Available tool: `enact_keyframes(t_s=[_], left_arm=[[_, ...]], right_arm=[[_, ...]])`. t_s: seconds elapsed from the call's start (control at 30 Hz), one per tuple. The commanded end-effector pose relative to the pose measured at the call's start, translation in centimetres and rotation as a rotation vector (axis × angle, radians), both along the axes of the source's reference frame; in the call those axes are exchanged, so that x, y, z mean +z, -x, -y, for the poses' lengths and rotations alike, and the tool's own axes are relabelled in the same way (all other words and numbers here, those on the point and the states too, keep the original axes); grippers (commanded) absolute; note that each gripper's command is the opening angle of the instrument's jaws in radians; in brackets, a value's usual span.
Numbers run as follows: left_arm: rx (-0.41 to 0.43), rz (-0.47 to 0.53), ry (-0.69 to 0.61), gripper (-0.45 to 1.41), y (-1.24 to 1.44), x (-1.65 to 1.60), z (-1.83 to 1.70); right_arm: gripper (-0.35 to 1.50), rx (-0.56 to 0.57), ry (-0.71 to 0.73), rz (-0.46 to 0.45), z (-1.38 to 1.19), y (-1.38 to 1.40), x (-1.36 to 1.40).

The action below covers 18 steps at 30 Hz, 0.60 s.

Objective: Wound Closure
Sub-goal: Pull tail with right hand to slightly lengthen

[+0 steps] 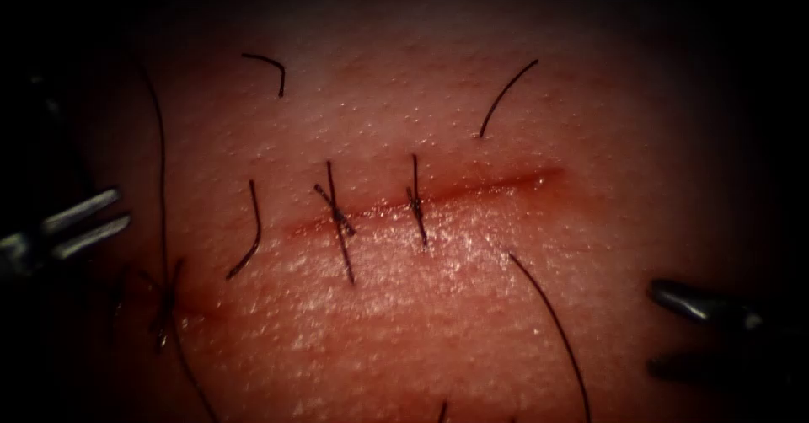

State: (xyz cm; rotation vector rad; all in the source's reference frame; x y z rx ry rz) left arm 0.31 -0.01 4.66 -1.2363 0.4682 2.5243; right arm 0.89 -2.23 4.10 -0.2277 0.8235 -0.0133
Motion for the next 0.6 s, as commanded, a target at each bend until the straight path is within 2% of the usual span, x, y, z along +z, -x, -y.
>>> enact_keyframes(t_s=[0.03, 0.1, 0.17, 0.23, 0.3, 0.33, 0.43, 0.47, 0.57, 0.6], left_arm=[[0.000, 0.001, 0.002, -0.45, 0.05, 0.06, -0.04], [-0.001, 0.001, 0.002, -0.45, 0.06, 0.07, -0.04], [-0.002, 0.000, 0.003, -0.45, 0.08, 0.07, -0.03], [-0.003, -0.001, 0.003, -0.45, 0.09, 0.07, -0.03], [-0.004, -0.001, 0.004, -0.45, 0.09, 0.08, -0.03], [-0.004, -0.001, 0.004, -0.45, 0.10, 0.08, -0.03], [-0.004, -0.001, 0.004, -0.45, 0.10, 0.08, -0.03], [-0.004, -0.002, 0.004, -0.45, 0.10, 0.08, -0.03], [-0.005, -0.002, 0.004, -0.45, 0.10, 0.08, -0.03], [-0.005, -0.002, 0.004, -0.45, 0.10, 0.08, -0.03]], right_arm=[[1.31, 0.030, -0.030, 0.000, -0.15, 0.01, 0.07], [1.26, 0.173, -0.158, -0.041, -0.27, 0.03, 0.10], [1.21, 0.416, -0.332, -0.141, -0.38, 0.04, 0.16], [1.26, 0.636, -0.519, -0.217, -0.50, 0.03, 0.23], [1.37, 0.724, -0.593, -0.231, -0.59, 0.01, 0.29], [1.43, 0.838, -0.696, -0.267, -0.71, -0.02, 0.35], [1.47, 0.963, -0.857, -0.396, -0.86, -0.06, 0.44], [1.47, 1.025, -0.967, -0.473, -0.95, -0.10, 0.52], [1.47, 1.066, -1.084, -0.527, -1.05, -0.17, 0.63], [1.47, 1.087, -1.163, -0.567, -1.11, -0.20, 0.69]])
